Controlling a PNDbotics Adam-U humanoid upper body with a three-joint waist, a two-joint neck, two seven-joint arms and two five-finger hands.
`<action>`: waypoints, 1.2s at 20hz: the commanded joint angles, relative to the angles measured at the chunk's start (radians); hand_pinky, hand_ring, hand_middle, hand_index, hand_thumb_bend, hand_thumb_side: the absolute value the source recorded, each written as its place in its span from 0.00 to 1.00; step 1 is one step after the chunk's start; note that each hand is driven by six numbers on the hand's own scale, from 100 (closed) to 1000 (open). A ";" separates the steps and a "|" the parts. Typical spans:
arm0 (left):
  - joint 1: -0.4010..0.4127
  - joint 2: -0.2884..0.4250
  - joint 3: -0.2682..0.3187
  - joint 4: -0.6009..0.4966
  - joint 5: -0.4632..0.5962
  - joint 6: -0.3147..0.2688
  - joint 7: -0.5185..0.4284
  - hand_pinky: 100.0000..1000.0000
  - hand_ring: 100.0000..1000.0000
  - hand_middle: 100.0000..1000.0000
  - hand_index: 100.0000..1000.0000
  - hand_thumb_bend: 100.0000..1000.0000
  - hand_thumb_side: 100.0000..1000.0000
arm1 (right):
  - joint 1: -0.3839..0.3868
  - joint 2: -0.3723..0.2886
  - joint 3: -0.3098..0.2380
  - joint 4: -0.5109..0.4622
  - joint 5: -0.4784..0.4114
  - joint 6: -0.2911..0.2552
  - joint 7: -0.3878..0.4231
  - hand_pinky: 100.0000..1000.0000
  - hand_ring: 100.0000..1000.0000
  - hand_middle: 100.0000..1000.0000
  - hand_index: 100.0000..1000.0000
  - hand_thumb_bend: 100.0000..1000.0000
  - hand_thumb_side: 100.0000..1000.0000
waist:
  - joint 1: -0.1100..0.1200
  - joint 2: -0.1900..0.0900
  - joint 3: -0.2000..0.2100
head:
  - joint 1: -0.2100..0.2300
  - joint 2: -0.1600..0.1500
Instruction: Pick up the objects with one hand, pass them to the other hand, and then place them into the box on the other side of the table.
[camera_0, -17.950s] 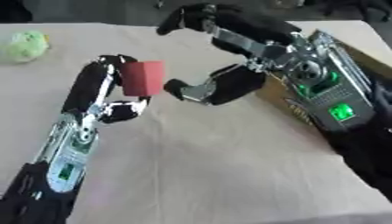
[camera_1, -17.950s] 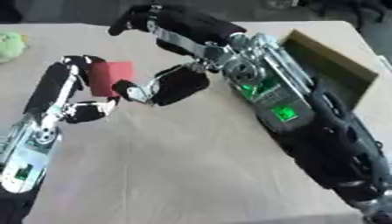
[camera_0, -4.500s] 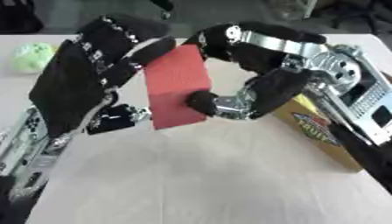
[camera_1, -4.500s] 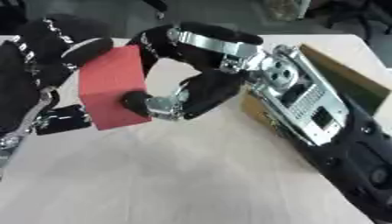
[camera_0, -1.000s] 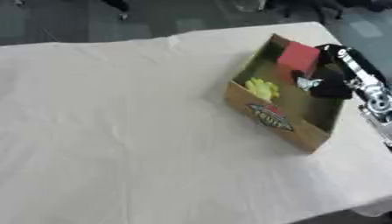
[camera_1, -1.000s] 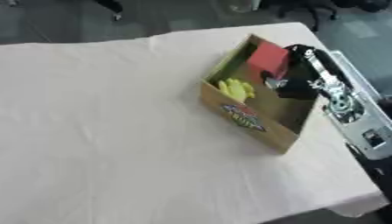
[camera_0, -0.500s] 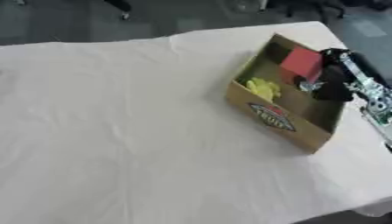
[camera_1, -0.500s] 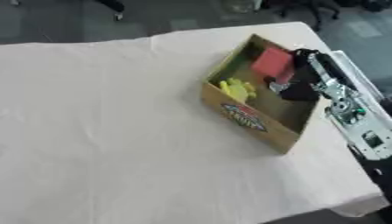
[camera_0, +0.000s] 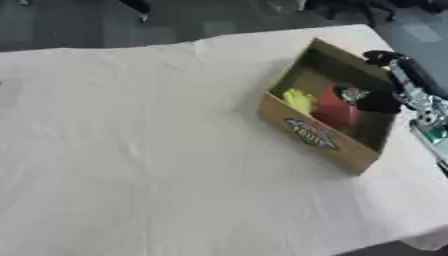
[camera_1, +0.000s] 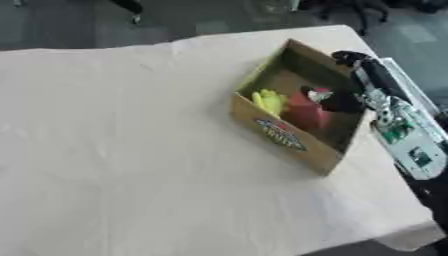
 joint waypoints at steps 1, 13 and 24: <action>-0.007 0.019 0.018 -0.020 -0.002 0.001 -0.001 0.59 0.58 0.60 0.71 0.82 0.12 | -0.009 -0.029 -0.014 -0.006 0.014 0.006 -0.003 0.96 0.89 0.79 0.90 0.43 0.42 | -0.001 -0.013 -0.001 | 0.004 -0.008; -0.061 0.047 0.100 0.029 0.090 0.116 -0.090 0.57 0.57 0.59 0.70 0.73 0.19 | 0.006 -0.005 -0.042 -0.159 -0.363 -0.005 -0.175 1.00 0.86 0.78 0.91 0.09 0.50 | 0.008 -0.017 0.007 | 0.103 0.005; -0.296 0.177 0.084 0.307 0.340 0.246 -0.448 0.58 0.57 0.61 0.73 0.69 0.37 | 0.013 0.000 -0.027 -0.317 -0.439 -0.039 -0.235 1.00 0.84 0.76 0.89 0.13 0.45 | 0.010 -0.022 0.007 | 0.170 -0.010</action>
